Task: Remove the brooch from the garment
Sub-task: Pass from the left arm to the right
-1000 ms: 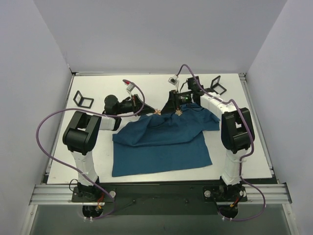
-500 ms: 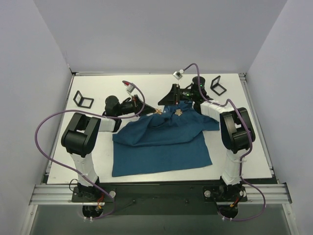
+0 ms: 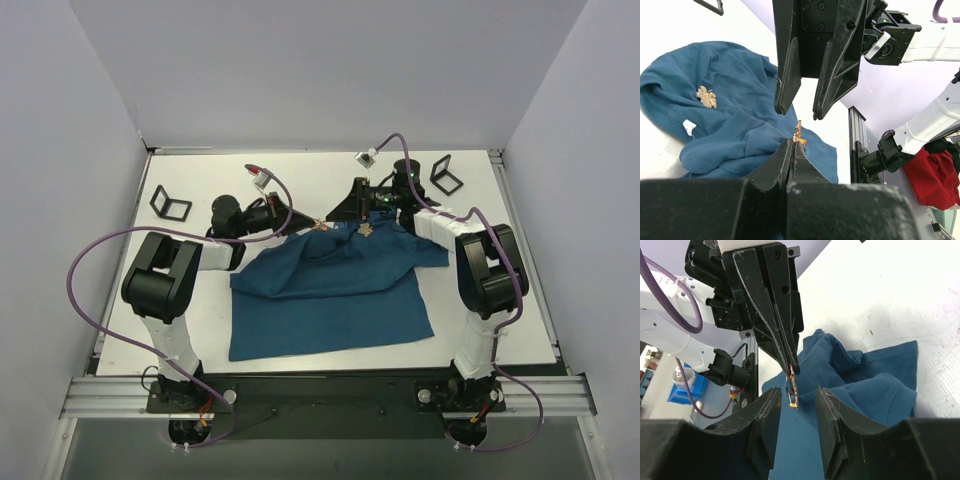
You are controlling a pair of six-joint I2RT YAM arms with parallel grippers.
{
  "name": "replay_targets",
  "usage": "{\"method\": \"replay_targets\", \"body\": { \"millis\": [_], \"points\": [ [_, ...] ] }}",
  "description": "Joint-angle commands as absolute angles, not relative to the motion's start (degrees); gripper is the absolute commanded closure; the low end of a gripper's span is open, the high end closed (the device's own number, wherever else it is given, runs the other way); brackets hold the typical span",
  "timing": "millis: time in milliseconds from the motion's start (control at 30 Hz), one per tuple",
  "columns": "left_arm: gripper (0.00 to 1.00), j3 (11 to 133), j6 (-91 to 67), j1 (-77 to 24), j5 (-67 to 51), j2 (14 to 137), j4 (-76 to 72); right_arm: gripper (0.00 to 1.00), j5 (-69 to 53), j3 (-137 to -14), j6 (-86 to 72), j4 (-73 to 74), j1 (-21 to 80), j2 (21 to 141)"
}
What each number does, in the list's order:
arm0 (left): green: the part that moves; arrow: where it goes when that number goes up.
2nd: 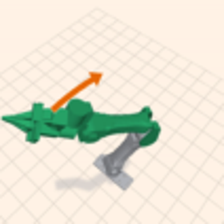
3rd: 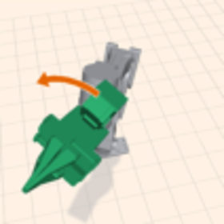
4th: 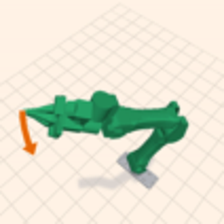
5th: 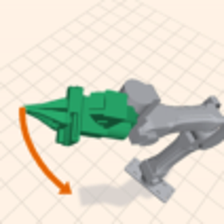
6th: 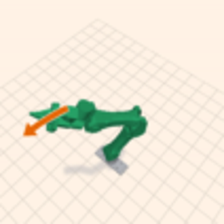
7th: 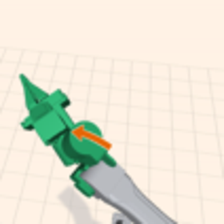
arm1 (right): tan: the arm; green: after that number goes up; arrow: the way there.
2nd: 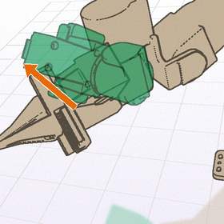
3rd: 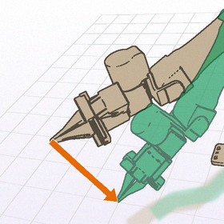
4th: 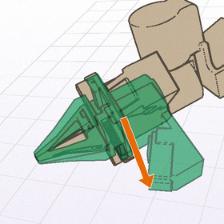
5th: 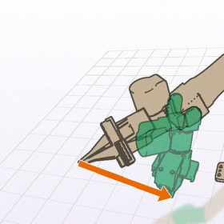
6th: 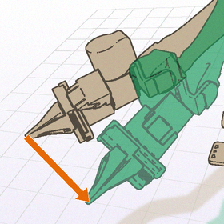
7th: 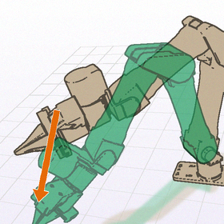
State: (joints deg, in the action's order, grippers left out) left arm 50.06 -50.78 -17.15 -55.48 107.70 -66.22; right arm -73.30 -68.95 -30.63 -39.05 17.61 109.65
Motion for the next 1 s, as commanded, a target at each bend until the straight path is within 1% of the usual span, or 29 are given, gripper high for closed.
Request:
{"method": "replay_targets", "body": {
  "millis": [0,133,267,567,867,967],
  "points": [
    [1.00,50.0,-51.2,-16.7,-54.5,104.9,-69.2,0.66,-73.7,-69.0,-22.8,-34.7,18.0,105.9],
    [1.00,49.9,-52.6,-16.6,-54.1,105.1,-69.6,0.68,-71.8,-70.0,-15.1,-27.9,19.4,105.5],
    [1.00,49.7,-53.6,-16.5,-54.1,105.5,-71.0,0.70,-71.2,-70.5,-14.5,-26.8,20.5,105.9],
    [1.00,49.7,-54.7,-16.6,-54.2,106.6,-72.2,0.71,-72.9,-69.5,-19.1,-33.3,19.9,105.2],
    [1.00,49.8,-54.9,-16.6,-54.3,106.7,-71.8,0.73,-74.8,-68.0,-29.6,-46.8,20.0,106.6],
    [1.00,49.9,-54.8,-16.6,-54.2,106.6,-71.7,0.76,-74.6,-68.7,-27.6,-43.1,20.3,106.7]
  ]
}}
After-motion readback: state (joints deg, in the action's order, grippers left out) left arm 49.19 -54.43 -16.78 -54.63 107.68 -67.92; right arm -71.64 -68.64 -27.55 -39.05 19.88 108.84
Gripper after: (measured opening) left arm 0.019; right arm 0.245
